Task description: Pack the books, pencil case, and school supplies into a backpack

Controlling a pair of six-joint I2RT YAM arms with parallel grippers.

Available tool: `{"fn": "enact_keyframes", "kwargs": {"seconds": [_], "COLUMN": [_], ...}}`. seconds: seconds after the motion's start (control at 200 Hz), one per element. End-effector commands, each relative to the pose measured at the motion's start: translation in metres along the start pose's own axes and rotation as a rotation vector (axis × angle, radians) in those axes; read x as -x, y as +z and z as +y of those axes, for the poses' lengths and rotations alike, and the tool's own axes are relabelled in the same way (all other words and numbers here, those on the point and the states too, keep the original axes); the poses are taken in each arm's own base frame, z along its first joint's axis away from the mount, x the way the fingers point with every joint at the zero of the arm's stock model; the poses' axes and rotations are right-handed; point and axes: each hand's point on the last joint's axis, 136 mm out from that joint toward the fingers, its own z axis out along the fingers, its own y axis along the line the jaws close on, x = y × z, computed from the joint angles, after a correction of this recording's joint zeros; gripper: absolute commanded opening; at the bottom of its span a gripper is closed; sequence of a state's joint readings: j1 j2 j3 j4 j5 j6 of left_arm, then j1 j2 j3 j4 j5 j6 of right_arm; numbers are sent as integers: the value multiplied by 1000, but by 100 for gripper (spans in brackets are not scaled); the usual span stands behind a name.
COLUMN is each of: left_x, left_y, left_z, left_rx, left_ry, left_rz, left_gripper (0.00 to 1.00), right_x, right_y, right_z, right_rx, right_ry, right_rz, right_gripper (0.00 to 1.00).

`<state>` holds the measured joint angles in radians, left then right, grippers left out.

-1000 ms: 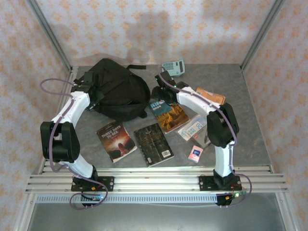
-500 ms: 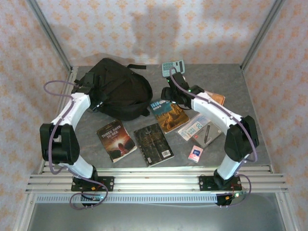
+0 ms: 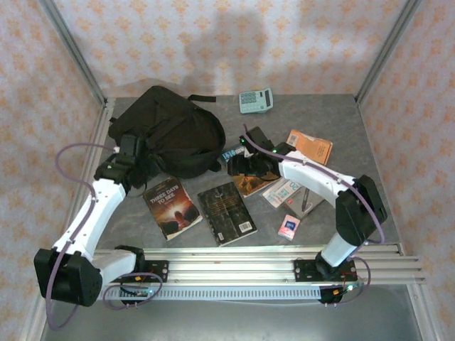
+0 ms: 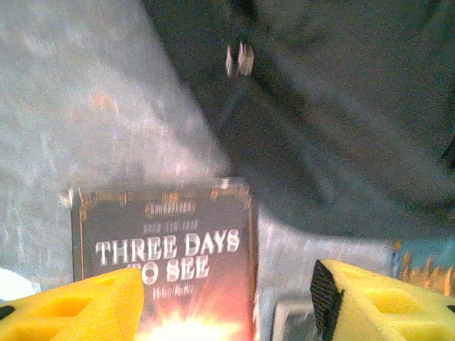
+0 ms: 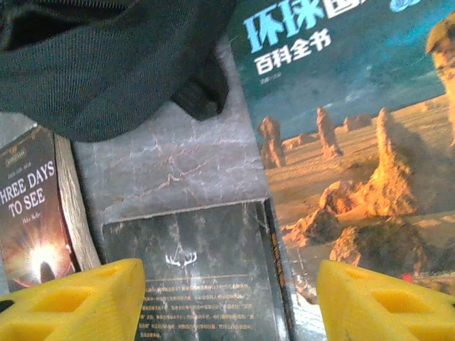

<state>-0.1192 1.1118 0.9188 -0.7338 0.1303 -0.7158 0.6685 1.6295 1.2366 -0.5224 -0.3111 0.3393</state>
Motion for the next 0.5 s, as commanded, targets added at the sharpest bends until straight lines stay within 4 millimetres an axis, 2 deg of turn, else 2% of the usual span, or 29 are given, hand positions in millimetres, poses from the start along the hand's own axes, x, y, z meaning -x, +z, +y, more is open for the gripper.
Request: {"fn": "enact_keyframes", "kwargs": {"seconds": [0.0, 0.045, 0.11, 0.195, 0.235, 0.37, 0.495], "left_x": [-48, -62, -82, -99, -103, -99, -76], "left_y": [2, 4, 8, 10, 10, 4, -2], "left_z": [-10, -10, -16, -25, -30, -48, -68], "left_rx": [-57, -53, -94, -118, -122, -141, -111], "left_ry": [103, 136, 164, 245, 283, 396, 556], "left_rz": [133, 155, 192, 204, 206, 181, 122], "left_gripper": [63, 63, 63, 62, 62, 65, 68], "right_x": [-17, -22, -28, -32, -35, -44, -45], "right_y": [4, 5, 1, -19, -27, -54, -74], "right_z": [-28, -35, -59, -90, -99, -120, -141], "right_rx": [-101, -130, -246, -404, -439, -495, -547], "right_ry": [23, 49, 103, 173, 210, 342, 399], "right_rz": [27, 31, 19, -38, -60, -133, -204], "right_gripper": [65, 65, 64, 66, 67, 79, 81]}}
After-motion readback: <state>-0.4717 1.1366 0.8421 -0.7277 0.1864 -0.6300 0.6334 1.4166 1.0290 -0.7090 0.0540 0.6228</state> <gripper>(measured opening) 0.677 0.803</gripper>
